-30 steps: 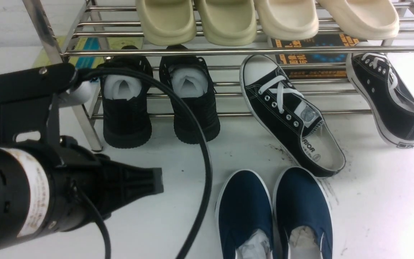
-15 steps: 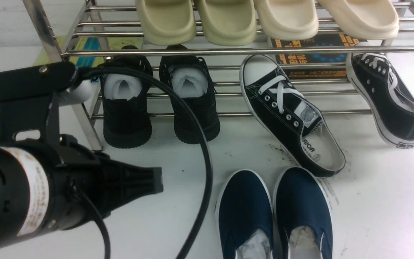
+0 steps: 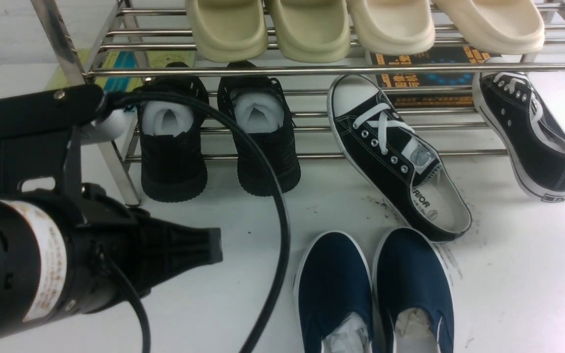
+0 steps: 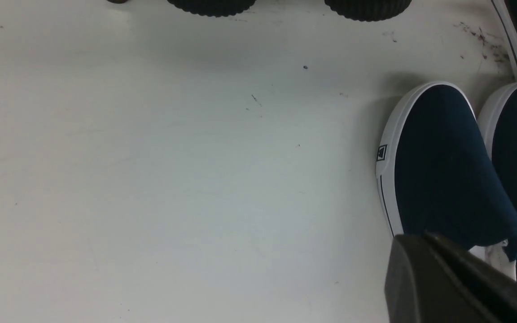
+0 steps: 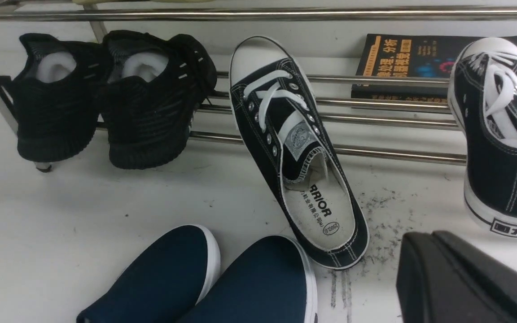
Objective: Take the shoes off the shelf with your hand on the white table.
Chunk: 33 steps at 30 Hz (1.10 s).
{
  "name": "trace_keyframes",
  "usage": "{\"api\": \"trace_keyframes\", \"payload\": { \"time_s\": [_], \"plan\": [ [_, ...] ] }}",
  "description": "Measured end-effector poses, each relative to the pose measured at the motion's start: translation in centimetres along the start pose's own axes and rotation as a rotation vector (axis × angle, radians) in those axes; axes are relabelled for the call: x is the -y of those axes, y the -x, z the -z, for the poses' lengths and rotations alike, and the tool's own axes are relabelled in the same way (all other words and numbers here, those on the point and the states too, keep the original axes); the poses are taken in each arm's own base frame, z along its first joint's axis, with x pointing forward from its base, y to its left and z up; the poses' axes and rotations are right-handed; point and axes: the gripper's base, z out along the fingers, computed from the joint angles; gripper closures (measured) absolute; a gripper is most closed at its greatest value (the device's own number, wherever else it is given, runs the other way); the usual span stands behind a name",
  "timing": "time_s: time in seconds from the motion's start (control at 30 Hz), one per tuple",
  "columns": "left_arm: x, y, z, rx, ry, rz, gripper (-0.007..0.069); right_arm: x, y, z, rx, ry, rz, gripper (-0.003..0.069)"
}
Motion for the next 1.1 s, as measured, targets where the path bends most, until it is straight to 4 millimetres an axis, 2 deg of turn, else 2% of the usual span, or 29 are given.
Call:
{"api": "trace_keyframes", "payload": {
  "time_s": [0.33, 0.43, 0.57, 0.67, 0.73, 0.93, 1.03, 1.1],
  "plan": [
    [0.0, 0.0, 0.0, -0.001, 0.002, 0.000, 0.0611, 0.0, -0.1, 0.0, -0.005, 0.006, 0.001, 0.0657],
    [0.0, 0.0, 0.0, -0.001, 0.002, 0.000, 0.0608, 0.1, -0.9, 0.0, -0.017, -0.002, 0.016, 0.0654],
    [0.0, 0.1, 0.0, 0.007, 0.005, -0.004, 0.0606, 0.8, -2.7, 0.1, -0.033, -0.047, 0.049, 0.0652],
    [-0.1, 0.1, 0.0, 0.014, 0.008, -0.008, 0.0606, 1.8, -5.0, 0.3, -0.046, -0.126, 0.068, 0.0649],
    [-0.1, 0.1, 0.0, 0.016, 0.009, -0.009, 0.0606, 2.6, -7.3, 0.6, -0.049, -0.199, 0.067, 0.0648],
    [-0.1, 0.3, 0.0, 0.031, 0.013, -0.022, 0.0606, 3.8, -11.4, 0.5, -0.103, -0.309, 0.062, 0.0642],
    [-0.2, 0.7, 0.8, 0.040, -0.007, -0.049, 0.0606, 3.9, -11.4, 0.6, -0.105, -0.326, 0.089, 0.0638],
    [-0.5, 1.5, 2.4, 0.051, -0.033, -0.080, 0.0609, 4.0, -11.4, 0.7, -0.111, -0.332, 0.105, 0.0637]
  ]
}}
